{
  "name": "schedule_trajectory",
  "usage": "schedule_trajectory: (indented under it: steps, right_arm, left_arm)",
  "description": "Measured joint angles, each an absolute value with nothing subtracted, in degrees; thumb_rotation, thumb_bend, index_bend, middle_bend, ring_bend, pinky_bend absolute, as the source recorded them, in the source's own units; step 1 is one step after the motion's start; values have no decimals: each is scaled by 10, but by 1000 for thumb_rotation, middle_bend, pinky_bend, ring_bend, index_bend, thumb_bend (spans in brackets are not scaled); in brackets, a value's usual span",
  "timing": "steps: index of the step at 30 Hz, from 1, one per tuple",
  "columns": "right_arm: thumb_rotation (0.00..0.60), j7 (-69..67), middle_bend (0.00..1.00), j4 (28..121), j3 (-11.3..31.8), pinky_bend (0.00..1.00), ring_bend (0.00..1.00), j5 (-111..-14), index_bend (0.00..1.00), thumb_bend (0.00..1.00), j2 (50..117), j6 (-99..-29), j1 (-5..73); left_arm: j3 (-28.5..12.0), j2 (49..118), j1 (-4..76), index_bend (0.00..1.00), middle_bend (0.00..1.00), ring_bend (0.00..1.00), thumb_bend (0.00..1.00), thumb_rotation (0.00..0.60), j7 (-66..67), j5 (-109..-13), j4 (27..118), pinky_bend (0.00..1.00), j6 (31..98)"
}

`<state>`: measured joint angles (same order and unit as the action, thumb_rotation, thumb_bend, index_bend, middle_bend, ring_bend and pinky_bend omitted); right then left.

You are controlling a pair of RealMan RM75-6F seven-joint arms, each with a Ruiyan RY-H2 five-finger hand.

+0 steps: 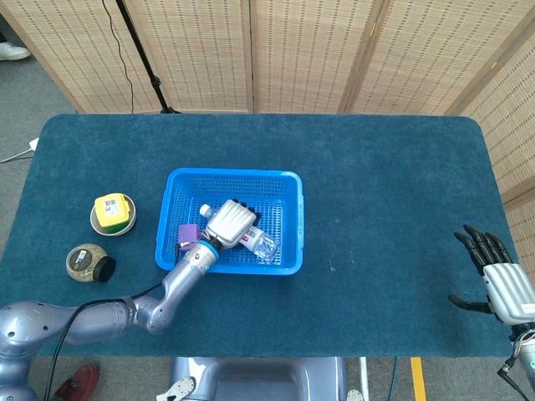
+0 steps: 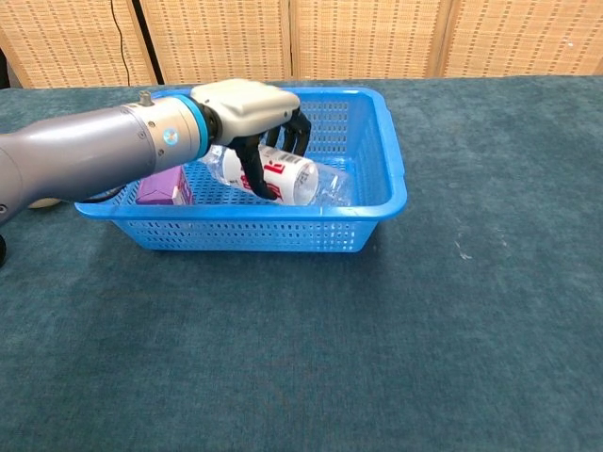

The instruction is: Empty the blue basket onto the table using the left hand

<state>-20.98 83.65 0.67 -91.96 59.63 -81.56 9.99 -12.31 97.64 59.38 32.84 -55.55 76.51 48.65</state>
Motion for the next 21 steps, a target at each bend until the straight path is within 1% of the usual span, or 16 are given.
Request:
schedule_trajectory:
  steps: [6,11,15,21]
  right_arm:
    - [600,-204,15,841,4,0,0,-925,24,0,597,-819,99]
    - [600,-198,15,844,2,0,0,-930,24,0,597,-821,98]
    - [600,-195,15,847,1,0,0,-934,24,0,597,-824,97]
    - [600,-189,15,850,-2,0,0,-942,24,0,597,-827,97]
  left_arm:
    - [-131,896,565,671,529,482,325,600,268,-639,868,551,536]
    - [-120,816,526,671,529,482,325,600,211,-721,944,551,578]
    - [-94,762,486,671,529,483,325,600,166,-774,978,551,612]
    - [-28,687,416,671,529,483,324,600,95,-860,994,551,670]
